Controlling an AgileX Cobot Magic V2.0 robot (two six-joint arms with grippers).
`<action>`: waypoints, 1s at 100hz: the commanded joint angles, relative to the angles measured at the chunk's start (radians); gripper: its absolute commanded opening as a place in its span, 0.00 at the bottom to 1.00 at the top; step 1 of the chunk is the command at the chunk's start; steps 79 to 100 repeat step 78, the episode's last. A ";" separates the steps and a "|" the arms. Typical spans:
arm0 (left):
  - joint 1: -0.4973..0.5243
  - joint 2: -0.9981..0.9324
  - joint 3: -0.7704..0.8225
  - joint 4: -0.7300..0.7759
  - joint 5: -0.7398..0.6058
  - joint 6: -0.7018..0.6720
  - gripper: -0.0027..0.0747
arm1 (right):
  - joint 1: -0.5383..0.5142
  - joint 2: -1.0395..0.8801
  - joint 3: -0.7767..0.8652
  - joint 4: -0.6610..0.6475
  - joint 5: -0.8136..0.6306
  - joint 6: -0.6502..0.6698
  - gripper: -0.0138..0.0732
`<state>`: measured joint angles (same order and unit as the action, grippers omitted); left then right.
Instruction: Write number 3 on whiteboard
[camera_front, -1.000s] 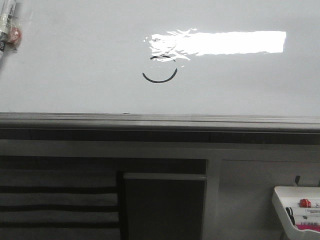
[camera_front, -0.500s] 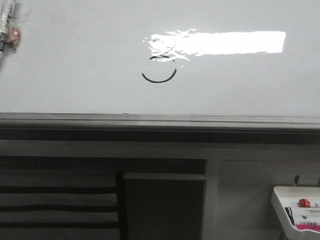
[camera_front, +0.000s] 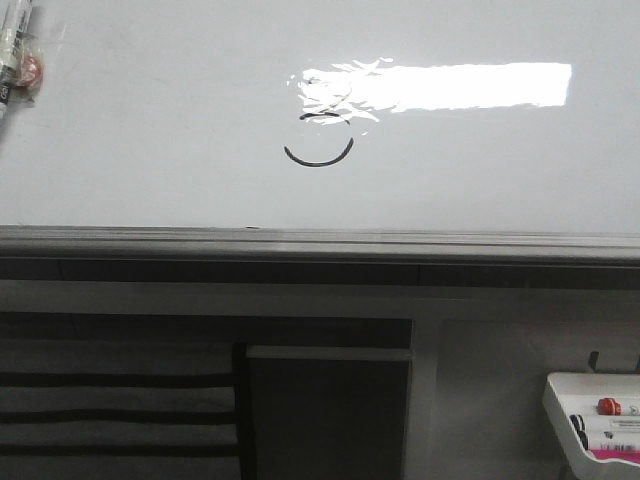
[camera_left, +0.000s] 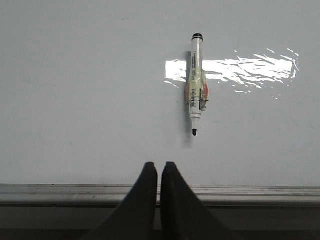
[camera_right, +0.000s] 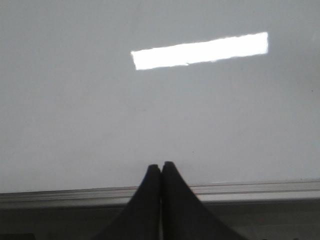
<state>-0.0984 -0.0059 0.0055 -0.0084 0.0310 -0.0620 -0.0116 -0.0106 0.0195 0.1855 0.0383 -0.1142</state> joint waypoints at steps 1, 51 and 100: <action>0.001 -0.033 0.002 0.000 -0.080 -0.012 0.01 | -0.003 -0.021 0.021 -0.101 -0.093 0.090 0.07; 0.001 -0.033 0.002 0.000 -0.080 -0.012 0.01 | -0.003 -0.021 0.021 -0.185 -0.108 0.189 0.07; 0.001 -0.033 0.002 0.000 -0.080 -0.012 0.01 | -0.003 -0.021 0.021 -0.185 -0.108 0.189 0.07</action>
